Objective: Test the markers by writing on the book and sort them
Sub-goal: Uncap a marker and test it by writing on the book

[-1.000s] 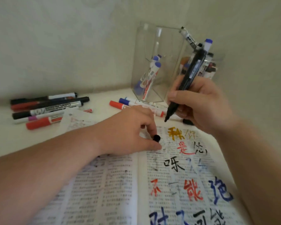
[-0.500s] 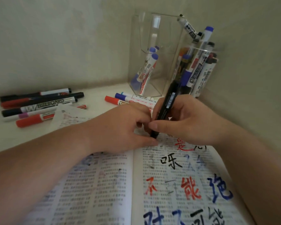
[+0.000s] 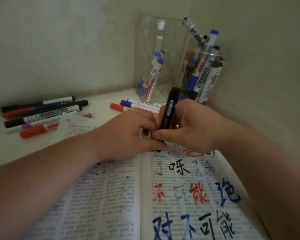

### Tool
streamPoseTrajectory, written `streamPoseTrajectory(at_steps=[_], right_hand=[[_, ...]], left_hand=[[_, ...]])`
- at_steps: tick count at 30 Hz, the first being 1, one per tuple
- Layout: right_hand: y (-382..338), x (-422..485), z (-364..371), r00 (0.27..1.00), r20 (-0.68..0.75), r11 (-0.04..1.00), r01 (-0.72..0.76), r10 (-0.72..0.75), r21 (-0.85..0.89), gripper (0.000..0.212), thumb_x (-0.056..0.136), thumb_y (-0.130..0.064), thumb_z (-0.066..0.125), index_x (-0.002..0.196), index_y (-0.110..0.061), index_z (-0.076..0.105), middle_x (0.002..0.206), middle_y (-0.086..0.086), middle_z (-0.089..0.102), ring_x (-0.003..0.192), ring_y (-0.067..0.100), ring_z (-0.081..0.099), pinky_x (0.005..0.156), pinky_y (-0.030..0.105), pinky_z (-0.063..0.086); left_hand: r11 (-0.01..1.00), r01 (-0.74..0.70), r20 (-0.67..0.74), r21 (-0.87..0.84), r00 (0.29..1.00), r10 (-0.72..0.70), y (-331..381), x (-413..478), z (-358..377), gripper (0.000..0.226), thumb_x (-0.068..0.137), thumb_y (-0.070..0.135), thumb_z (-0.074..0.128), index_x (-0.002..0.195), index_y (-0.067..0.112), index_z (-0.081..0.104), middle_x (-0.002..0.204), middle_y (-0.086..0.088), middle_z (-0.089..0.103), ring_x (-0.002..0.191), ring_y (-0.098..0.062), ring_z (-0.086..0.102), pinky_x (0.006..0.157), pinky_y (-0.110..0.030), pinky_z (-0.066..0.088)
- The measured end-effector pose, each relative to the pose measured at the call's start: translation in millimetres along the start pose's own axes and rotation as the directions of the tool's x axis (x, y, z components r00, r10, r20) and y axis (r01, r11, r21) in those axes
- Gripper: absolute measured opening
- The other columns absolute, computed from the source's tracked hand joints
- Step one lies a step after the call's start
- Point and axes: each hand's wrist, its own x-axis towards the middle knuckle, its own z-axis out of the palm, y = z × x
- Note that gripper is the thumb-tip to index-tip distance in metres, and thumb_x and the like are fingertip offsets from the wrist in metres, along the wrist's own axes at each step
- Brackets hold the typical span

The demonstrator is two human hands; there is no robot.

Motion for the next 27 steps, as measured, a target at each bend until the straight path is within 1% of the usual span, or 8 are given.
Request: streamPoseTrajectory(at_steps=[6,11,13,16,19,22,25,27], right_hand=[[-5,-3,2,0.998,0.002,0.998,-0.059,0.059,0.017,0.009,0.085,-0.033,0.080,0.085,-0.029,0.072,0.083,-0.003,0.072,0.075,0.013,0.067,0.074,0.039,0.058],[4,-3,5,0.984,-0.150,0.995,-0.096,0.100,0.035,0.021,0.080,-0.043,0.082,0.081,-0.024,0.072,0.076,0.001,0.071,0.064,0.014,0.061,0.065,0.038,0.055],[7,-4,2,0.964,-0.250,0.976,-0.038,0.093,0.216,0.022,0.075,-0.043,0.084,0.079,-0.024,0.073,0.072,0.001,0.072,0.061,0.018,0.063,0.058,0.034,0.053],[15,-1,-5,0.902,-0.413,0.819,0.143,0.123,0.555,0.032,0.069,-0.041,0.077,0.081,-0.013,0.067,0.054,0.001,0.056,0.045,0.015,0.047,0.043,0.024,0.037],[9,1,-12,0.863,-0.487,0.722,0.249,0.137,0.645,0.028,0.065,-0.036,0.077,0.078,-0.013,0.068,0.051,0.011,0.051,0.041,0.016,0.042,0.040,0.020,0.033],[-14,8,-21,0.915,-0.391,0.835,0.139,0.097,0.533,0.019,0.067,-0.031,0.078,0.078,-0.017,0.071,0.064,0.019,0.064,0.048,0.019,0.052,0.043,0.026,0.040],[-44,31,-25,0.975,-0.223,0.970,0.061,-0.008,0.234,0.016,0.073,-0.026,0.082,0.085,-0.020,0.074,0.071,-0.003,0.073,0.053,0.003,0.061,0.051,0.012,0.046],[-65,53,-12,0.985,-0.164,0.998,0.060,-0.060,-0.005,0.012,0.081,-0.025,0.083,0.088,-0.027,0.073,0.076,-0.013,0.072,0.066,-0.005,0.064,0.061,0.006,0.045]], left_hand=[[1.000,0.023,-0.021,0.018,1.000,-0.023,4,-3,-2,0.013,0.076,0.030,0.085,0.075,0.031,0.072,0.093,0.019,0.070,0.096,0.002,0.064,0.082,-0.009,0.044],[0.999,-0.007,-0.016,0.041,1.000,0.008,2,-1,-2,0.009,0.086,0.028,0.078,0.085,0.033,0.070,0.088,0.019,0.068,0.091,-0.002,0.064,0.081,-0.020,0.049],[0.998,0.059,-0.069,0.034,0.996,-0.057,3,1,-4,0.007,0.089,0.033,0.074,0.089,0.037,0.069,0.086,0.022,0.066,0.083,0.002,0.061,0.072,-0.013,0.044],[0.990,0.130,-0.140,0.058,0.983,-0.121,3,3,-10,0.014,0.090,0.038,0.073,0.103,0.031,0.075,0.088,0.018,0.068,0.082,0.004,0.059,0.071,-0.013,0.041],[0.952,0.175,-0.138,0.251,0.980,-0.144,12,2,-35,0.016,0.086,0.043,0.074,0.098,0.033,0.076,0.078,0.019,0.064,0.076,0.001,0.057,0.065,-0.018,0.041],[0.900,0.211,-0.130,0.382,0.976,-0.174,29,-8,-81,0.016,0.081,0.042,0.079,0.093,0.033,0.077,0.069,0.021,0.063,0.066,0.001,0.056,0.059,-0.018,0.040],[0.860,0.293,-0.238,0.419,0.949,-0.207,32,-38,-129,0.016,0.076,0.041,0.083,0.086,0.033,0.073,0.065,0.028,0.060,0.060,0.003,0.054,0.053,-0.013,0.037],[0.843,0.361,-0.334,0.399,0.913,-0.233,18,-67,-150,0.016,0.074,0.041,0.085,0.081,0.034,0.073,0.065,0.015,0.061,0.057,-0.002,0.052,0.053,-0.018,0.039]])
